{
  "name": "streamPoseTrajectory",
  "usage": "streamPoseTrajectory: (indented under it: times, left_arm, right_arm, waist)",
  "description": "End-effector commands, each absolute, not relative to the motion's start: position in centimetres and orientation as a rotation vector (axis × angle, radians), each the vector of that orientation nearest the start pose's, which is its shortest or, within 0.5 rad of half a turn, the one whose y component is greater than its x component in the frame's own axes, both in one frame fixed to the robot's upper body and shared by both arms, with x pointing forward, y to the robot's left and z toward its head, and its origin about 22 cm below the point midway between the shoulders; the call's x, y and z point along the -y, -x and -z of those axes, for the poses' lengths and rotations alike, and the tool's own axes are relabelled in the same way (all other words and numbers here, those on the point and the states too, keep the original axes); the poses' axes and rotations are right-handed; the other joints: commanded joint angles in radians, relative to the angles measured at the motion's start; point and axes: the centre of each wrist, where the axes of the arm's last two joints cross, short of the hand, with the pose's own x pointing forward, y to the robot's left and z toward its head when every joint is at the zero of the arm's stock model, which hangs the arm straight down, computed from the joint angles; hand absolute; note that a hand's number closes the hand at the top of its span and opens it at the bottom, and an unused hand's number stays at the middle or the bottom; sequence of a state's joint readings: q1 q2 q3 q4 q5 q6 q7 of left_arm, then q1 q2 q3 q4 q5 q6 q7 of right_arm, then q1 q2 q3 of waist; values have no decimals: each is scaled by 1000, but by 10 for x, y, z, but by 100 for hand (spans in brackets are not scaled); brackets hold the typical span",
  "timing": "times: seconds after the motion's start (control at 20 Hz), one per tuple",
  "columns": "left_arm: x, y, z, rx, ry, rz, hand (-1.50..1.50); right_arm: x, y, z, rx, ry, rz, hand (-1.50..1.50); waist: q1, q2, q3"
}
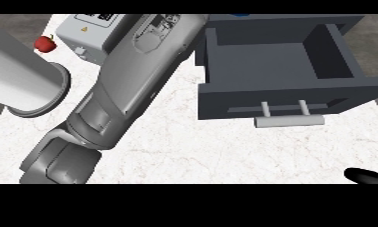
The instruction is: Pick up the can, place it into the drawer and close the drawer
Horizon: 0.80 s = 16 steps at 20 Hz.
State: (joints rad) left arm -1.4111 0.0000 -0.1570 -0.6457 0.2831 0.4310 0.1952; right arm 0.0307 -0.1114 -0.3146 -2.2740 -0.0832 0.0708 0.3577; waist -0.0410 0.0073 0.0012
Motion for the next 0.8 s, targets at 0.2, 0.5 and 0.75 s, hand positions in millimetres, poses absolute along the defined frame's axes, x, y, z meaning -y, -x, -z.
streamPoseTrajectory:
  times: [0.2,0.5,0.75]
  left_arm:
    - [17,-429,-254,1674,33,224,150]
    - [19,-431,-245,1724,-66,187,150]
    - [21,-432,-248,1701,-120,118,-150]
  right_arm:
    - [289,-183,-158,1903,239,31,-150]
    - [290,-184,-171,1898,244,2,-150]
    - [296,-193,-177,1922,250,18,-150]
  waist:
    - [-31,9,1]
    - [-57,14,2]
    - [-58,16,3]
